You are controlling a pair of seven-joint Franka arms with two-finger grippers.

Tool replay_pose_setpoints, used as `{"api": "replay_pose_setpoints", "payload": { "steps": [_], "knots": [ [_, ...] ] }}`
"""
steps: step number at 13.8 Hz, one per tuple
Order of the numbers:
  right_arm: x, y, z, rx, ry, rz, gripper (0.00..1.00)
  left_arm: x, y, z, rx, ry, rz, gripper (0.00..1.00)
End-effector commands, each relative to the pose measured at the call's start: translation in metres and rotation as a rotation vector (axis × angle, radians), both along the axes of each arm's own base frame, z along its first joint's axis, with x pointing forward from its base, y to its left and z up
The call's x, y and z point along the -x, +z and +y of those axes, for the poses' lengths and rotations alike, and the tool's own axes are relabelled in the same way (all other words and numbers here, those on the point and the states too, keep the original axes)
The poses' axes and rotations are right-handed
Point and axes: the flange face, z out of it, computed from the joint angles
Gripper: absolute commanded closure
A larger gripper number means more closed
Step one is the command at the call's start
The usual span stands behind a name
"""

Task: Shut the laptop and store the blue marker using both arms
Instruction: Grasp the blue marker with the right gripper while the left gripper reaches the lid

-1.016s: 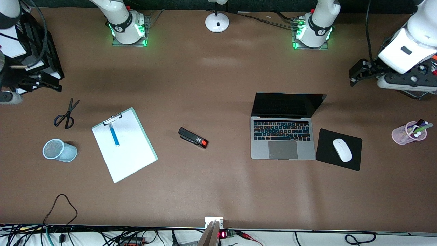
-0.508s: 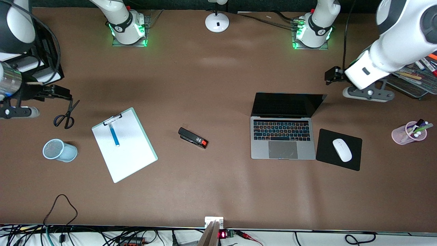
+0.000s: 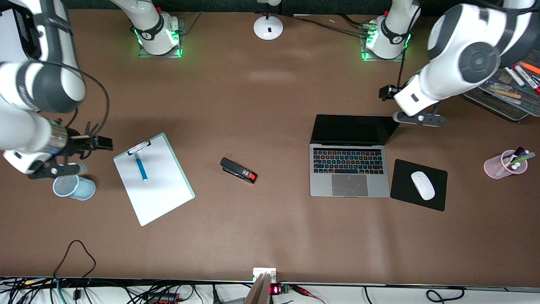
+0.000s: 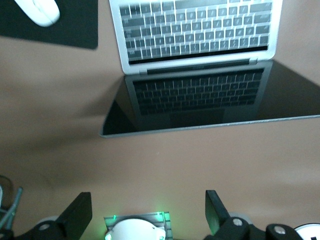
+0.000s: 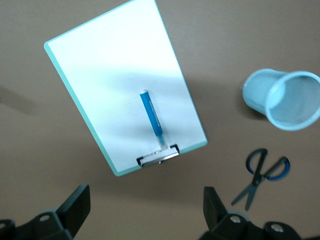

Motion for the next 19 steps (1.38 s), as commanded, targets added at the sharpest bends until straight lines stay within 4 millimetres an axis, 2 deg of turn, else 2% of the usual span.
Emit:
{"api": "replay_pose_setpoints", "payload": {
  "steps": [1, 3, 7, 9, 15, 19],
  "knots": [
    [-0.01, -0.033, 0.031, 0.014, 0.078, -0.005, 0.0, 0.018, -0.018, -0.016, -0.013, 0.018, 0.031, 0.0],
    [-0.015, -0.062, 0.034, 0.016, 0.104, -0.016, 0.0, 0.031, -0.035, -0.032, -0.042, 0.029, 0.053, 0.0],
    [-0.007, -0.103, 0.032, 0.004, 0.157, -0.046, 0.0, 0.032, -0.072, -0.032, -0.031, 0.04, 0.025, 0.0],
    [-0.005, -0.125, 0.026, -0.003, 0.206, -0.057, 0.0, 0.028, -0.084, -0.036, -0.032, 0.058, 0.023, 0.0],
    [-0.008, -0.17, 0.028, -0.025, 0.26, -0.041, 0.02, -0.006, -0.099, -0.043, 0.015, 0.075, -0.055, 0.0],
    [-0.011, -0.197, 0.027, -0.025, 0.296, -0.055, 0.03, -0.04, -0.095, -0.046, 0.049, 0.087, -0.089, 0.0]
  ]
}}
